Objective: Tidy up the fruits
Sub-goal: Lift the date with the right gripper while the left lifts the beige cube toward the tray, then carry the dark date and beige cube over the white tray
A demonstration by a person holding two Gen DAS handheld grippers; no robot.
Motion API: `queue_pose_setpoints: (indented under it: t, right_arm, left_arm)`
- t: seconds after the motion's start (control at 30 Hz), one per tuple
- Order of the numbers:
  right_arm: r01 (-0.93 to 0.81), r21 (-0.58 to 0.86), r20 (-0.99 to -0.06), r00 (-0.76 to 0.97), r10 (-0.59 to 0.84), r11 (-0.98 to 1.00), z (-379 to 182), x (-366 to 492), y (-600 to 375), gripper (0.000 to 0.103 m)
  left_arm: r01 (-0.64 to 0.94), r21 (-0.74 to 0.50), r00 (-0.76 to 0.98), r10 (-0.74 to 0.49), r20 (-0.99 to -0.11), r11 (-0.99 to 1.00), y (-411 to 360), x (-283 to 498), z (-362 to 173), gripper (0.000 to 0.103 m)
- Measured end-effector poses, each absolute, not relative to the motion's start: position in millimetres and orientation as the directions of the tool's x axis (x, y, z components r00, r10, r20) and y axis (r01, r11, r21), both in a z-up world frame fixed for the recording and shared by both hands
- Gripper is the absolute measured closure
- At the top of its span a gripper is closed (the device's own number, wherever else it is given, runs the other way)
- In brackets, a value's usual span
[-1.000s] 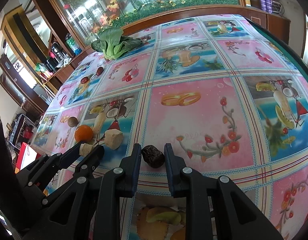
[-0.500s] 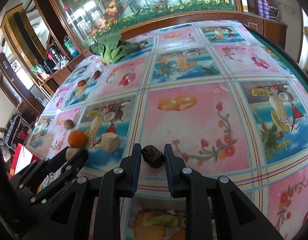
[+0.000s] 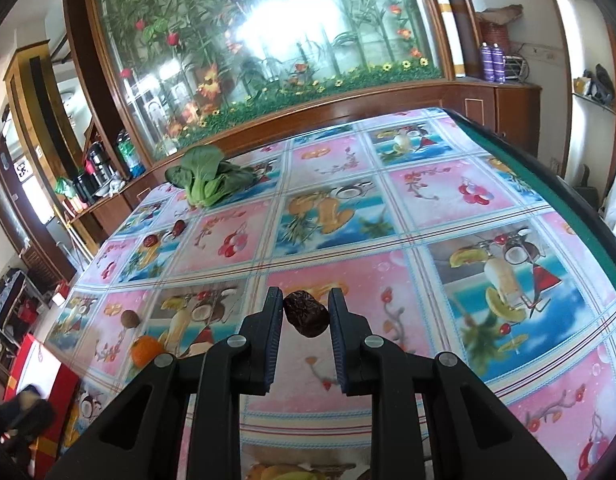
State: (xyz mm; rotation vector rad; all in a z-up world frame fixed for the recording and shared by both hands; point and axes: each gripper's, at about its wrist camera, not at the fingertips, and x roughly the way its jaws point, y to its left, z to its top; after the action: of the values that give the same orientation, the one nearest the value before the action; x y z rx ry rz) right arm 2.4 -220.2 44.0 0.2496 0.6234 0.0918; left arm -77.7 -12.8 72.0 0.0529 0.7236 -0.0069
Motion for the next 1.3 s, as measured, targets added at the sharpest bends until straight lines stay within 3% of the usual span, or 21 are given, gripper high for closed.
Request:
queue_pose_setpoints:
  t: [0.37,0.73,1.3]
  right_arm:
    - [0.009,0.26,-0.54,0.83,0.138,0.966,46,-1,-228,0.081]
    - [0.033,0.235,-0.458,0.885,0.081,0.971,53,-13,-232,0.081]
    - [0.064,0.281,-0.467,0.881,0.078,0.958,51,-9,-240,0.081]
  left_arm:
    - [0.013,-0.025,0.773,-0.026,-0.634,1.0,20,-98,81,0.074]
    - [-0.005,-0.082,0.805,-0.045,-0.592,0.997,52,-130,94,0.074]
    - [-0.035,-0.094,0.807,-0.028,-0.59,0.995,85,-150,92,0.074]
